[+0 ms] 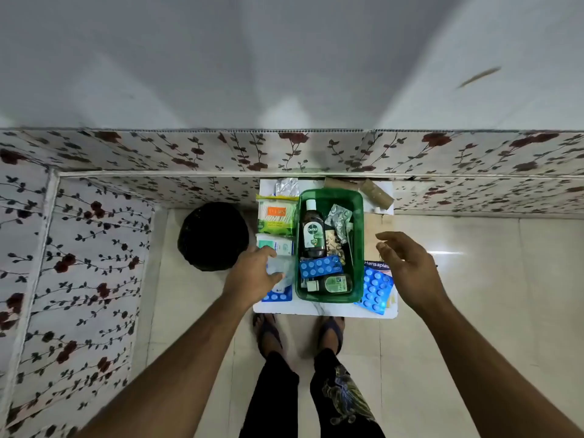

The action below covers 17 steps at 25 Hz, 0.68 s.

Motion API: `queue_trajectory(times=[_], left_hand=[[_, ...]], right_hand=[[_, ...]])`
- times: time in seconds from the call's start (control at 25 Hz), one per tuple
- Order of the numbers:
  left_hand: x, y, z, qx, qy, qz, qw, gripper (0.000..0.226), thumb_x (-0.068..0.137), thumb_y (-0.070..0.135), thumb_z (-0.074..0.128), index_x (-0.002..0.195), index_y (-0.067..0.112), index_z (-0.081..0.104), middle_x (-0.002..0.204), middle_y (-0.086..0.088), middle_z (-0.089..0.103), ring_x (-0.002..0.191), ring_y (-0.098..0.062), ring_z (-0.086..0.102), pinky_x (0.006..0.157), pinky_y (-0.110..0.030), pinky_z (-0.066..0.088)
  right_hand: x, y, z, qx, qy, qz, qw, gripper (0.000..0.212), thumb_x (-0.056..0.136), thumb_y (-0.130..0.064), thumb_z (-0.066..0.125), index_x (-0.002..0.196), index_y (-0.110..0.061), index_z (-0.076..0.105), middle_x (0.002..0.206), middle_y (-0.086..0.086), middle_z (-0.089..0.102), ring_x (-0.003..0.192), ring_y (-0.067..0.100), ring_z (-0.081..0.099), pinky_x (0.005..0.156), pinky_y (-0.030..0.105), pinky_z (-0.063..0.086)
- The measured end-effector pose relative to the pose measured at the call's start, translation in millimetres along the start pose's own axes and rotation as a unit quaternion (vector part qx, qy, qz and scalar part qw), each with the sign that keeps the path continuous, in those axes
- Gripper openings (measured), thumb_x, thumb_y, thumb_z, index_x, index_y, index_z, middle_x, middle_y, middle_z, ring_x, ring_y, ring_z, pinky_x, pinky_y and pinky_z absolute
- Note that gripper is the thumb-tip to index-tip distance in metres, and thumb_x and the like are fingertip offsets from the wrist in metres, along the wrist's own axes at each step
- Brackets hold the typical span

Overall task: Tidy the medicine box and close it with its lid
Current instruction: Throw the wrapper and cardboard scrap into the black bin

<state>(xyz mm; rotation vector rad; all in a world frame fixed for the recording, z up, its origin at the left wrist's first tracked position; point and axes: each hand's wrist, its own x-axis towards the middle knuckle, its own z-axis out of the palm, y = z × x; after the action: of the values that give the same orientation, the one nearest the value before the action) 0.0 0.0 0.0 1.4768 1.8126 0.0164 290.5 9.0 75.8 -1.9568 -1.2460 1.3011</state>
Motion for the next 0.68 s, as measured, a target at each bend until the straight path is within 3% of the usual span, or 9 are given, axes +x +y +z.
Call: queue_trajectory(times=[0.08,0.24,0.28,0.36,0.52,0.68], left_hand=[[13,-5,13,0.074,0.020,0.035,0.996,0.044,0.072,0.036,0.079,0.112,0.021,0.065,0.107,-0.006,0.054,0.096,-0.022,0.056,0.077,-0.034,0.050],[8,-4,13,0.096,0.041,0.072,0.992,0.011,0.079,0.021,0.071,0.088,0.017,0.070,0.095,-0.006,0.055,0.092,-0.028,0.054,0.074,-0.032,0.045],[5,-2,7,0.061,0.064,0.064,0.994,0.005,0.078,0.018,0.069,0.081,0.017,0.066,0.090,-0.003,0.057,0.087,-0.026,0.054,0.072,-0.032,0.045],[-2,9,-9,-0.058,0.115,0.003,0.992,0.015,0.078,0.012,0.066,0.071,0.017,0.053,0.073,0.001,0.054,0.070,-0.017,0.052,0.063,-0.029,0.041],[8,43,-32,-0.249,0.195,-0.065,0.946,0.015,0.084,0.002,0.058,0.076,0.007,0.046,0.059,-0.001,0.047,0.046,-0.004,0.041,0.044,-0.013,0.031],[28,61,-33,-0.320,0.218,-0.067,0.920,0.010,0.087,0.001,0.057,0.089,0.008,0.051,0.063,0.000,0.053,0.043,0.002,0.049,0.040,-0.007,0.035]], right_hand=[[18,15,8,-0.001,0.017,0.003,1.000,0.018,0.096,-0.021,0.057,0.111,-0.021,0.067,0.100,0.004,0.069,0.091,0.019,0.064,0.076,0.021,0.046],[33,32,14,0.005,0.048,0.051,0.998,0.015,0.094,-0.019,0.058,0.107,-0.020,0.067,0.098,0.006,0.071,0.087,0.019,0.065,0.074,0.021,0.046],[37,36,13,-0.002,0.072,0.073,0.995,0.015,0.093,-0.018,0.059,0.106,-0.020,0.067,0.098,0.006,0.071,0.087,0.020,0.065,0.073,0.023,0.047],[46,46,11,-0.042,0.111,0.122,0.985,0.021,0.091,-0.021,0.060,0.112,-0.018,0.065,0.100,0.004,0.070,0.092,0.023,0.067,0.076,0.028,0.050],[72,68,17,-0.098,0.105,0.186,0.972,0.053,0.082,-0.040,0.071,0.129,-0.021,0.056,0.122,0.006,0.062,0.110,0.024,0.061,0.090,0.035,0.049],[86,74,27,-0.088,0.114,0.204,0.968,0.052,0.078,-0.041,0.076,0.122,-0.021,0.058,0.093,-0.005,0.067,0.097,0.023,0.066,0.083,0.039,0.053]])
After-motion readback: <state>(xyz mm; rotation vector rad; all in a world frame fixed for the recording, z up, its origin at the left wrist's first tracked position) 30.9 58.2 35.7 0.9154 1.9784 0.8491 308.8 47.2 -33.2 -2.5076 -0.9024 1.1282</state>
